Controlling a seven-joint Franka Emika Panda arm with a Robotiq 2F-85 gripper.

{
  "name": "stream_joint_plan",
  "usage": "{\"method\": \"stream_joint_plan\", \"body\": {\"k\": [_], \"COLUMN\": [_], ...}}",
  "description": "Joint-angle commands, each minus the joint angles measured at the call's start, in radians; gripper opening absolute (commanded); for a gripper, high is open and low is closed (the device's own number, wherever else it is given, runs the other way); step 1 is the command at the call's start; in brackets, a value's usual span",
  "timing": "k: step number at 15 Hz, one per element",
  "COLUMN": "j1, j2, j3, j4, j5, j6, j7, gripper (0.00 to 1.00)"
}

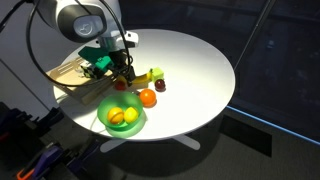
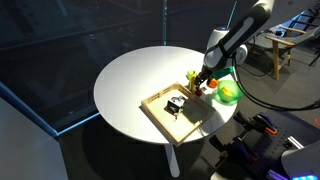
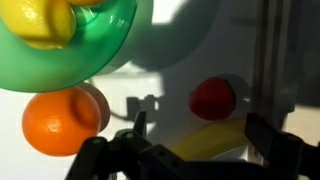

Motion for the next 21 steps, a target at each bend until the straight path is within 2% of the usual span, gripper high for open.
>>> {"method": "stream_joint_plan", "body": {"k": [1, 9, 17, 21], "j1": [-0.001, 0.005, 0.006, -0.018], "j2": [-0.027, -0.107, -0.164, -0.164], "j3": [-0.001, -0.034, -0.099, -0.097], "j4": [-0.003, -0.031, -0.022, -0.010], "j5": [0.010, 0.010, 0.006, 0.029], "j6": [-0.028, -0.077, -0.254, -0.303], "j7": [-0.002, 0.045, 0.155, 0.103], "gripper": [1.00, 1.00, 1.00, 1.00]}}
